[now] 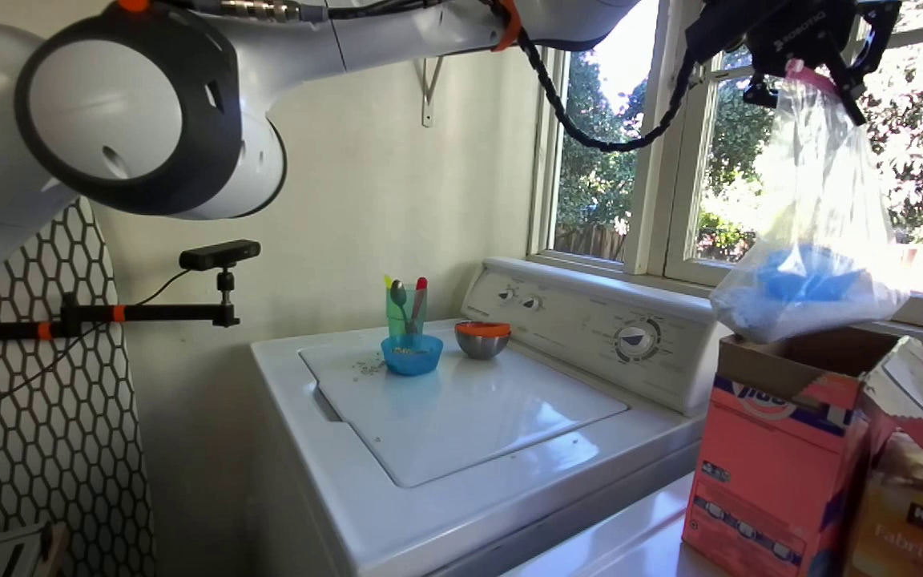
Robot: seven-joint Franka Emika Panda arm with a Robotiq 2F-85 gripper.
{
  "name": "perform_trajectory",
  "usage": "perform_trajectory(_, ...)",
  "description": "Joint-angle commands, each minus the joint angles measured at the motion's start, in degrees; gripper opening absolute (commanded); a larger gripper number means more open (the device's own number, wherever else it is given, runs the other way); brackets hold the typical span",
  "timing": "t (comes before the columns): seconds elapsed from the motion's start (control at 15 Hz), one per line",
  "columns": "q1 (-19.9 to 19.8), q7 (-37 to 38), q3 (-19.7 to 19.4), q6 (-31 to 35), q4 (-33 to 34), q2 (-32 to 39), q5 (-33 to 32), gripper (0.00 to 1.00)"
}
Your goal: Put the clear plastic inside the orange box and close the box.
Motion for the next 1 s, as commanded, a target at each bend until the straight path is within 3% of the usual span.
perform_trajectory(0.0,-0.13,0.34,0.25,-2.15,0.53,-0.53,-0.03,0.00)
perform_trajectory(0.33,-2.09,-2.49,4.05,-1.90,-0.21,-2.14,4.29,0.00)
perform_trajectory(0.93,-4.79,-4.75,6.21,-1.94,0.02,-2.36,8.53,0.00)
